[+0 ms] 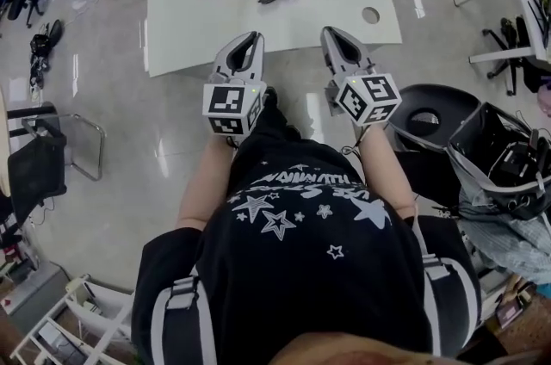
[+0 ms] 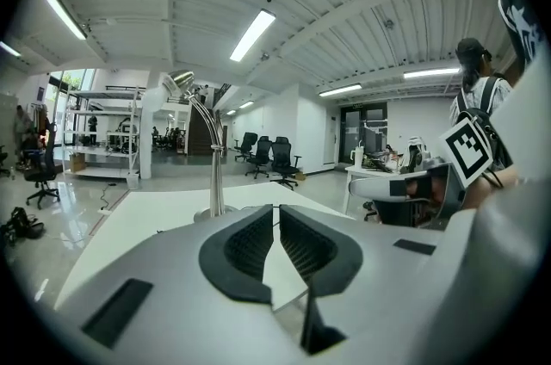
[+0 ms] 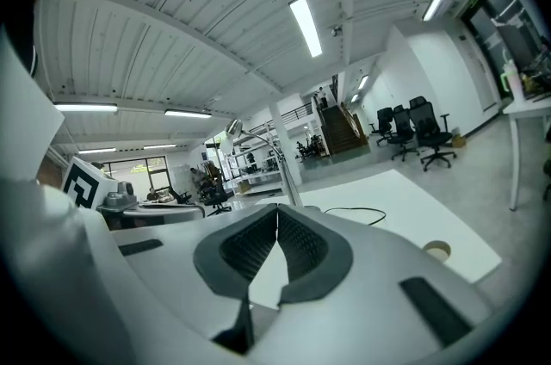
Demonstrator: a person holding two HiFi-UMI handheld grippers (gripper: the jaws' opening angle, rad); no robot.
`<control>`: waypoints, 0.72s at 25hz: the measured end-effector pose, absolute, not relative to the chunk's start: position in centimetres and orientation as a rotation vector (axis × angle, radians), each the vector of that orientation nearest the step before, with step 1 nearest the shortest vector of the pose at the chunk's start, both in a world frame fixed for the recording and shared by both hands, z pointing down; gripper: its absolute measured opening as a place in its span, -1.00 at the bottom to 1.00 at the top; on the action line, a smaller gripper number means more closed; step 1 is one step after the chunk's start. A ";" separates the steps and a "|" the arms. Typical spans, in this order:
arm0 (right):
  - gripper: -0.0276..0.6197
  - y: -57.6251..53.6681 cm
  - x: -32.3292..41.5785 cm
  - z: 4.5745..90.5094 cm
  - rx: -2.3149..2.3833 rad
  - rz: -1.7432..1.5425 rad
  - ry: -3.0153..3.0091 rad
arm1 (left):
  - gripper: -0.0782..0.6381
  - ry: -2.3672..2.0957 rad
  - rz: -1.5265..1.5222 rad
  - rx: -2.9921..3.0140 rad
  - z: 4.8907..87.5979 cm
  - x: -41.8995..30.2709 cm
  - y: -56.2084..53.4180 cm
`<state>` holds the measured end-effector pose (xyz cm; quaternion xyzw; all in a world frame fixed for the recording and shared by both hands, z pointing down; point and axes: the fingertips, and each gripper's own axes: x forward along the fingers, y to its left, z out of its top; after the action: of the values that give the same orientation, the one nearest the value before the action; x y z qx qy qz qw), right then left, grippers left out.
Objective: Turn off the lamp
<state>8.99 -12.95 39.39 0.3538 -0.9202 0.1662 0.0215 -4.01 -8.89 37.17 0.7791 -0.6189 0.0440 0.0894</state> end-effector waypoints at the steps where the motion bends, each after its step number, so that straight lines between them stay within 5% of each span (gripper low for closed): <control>1: -0.90 -13.5 8.7 39.3 1.110 0.512 -2.845 | -0.75 -1.826 0.138 2.326 37.4 -4.4 -9.5; 18: -0.90 -23.4 1.9 40.2 1.112 0.487 -2.828 | -0.74 -1.682 0.240 2.403 42.5 -7.6 -18.9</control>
<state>1.85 -23.44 40.16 0.3612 -0.9184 0.1583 0.0322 -7.64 -18.88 42.54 0.8126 -0.5686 0.0811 0.0993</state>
